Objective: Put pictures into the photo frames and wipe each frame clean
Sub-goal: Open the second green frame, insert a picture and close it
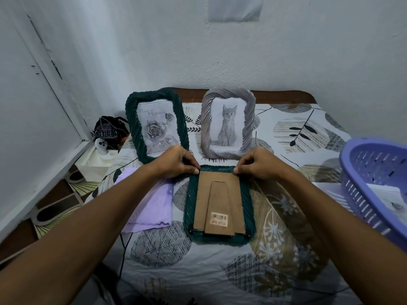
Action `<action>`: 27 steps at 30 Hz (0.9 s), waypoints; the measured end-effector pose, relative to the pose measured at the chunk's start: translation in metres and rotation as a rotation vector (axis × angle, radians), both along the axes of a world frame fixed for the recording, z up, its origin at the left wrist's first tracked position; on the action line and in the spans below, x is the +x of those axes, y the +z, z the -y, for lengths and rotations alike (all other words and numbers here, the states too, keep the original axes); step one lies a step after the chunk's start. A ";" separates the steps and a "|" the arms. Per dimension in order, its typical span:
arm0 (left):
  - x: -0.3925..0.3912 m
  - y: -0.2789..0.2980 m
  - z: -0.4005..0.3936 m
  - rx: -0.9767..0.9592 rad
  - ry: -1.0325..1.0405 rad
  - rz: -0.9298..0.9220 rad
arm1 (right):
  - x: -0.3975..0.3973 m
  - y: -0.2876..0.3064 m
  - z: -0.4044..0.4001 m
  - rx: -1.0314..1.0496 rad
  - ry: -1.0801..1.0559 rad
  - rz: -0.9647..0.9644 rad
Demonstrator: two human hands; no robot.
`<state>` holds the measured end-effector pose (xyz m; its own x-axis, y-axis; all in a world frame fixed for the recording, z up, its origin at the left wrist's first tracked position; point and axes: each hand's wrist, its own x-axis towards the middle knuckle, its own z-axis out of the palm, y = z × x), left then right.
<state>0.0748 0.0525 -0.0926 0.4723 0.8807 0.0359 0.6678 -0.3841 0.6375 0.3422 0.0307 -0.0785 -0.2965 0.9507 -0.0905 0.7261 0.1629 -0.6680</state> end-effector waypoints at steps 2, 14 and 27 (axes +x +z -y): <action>0.000 -0.001 0.000 0.007 -0.004 0.004 | -0.012 -0.002 -0.001 0.076 -0.072 0.006; -0.002 -0.003 0.001 0.011 0.000 0.017 | -0.064 -0.020 0.003 0.098 -0.304 0.209; 0.002 -0.003 0.002 -0.048 0.062 0.073 | -0.068 -0.020 0.005 0.094 -0.337 0.219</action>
<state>0.0770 0.0503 -0.0954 0.4141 0.9099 0.0255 0.6403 -0.3111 0.7023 0.2745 0.0253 -0.0990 0.0493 0.9985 -0.0247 0.8725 -0.0551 -0.4855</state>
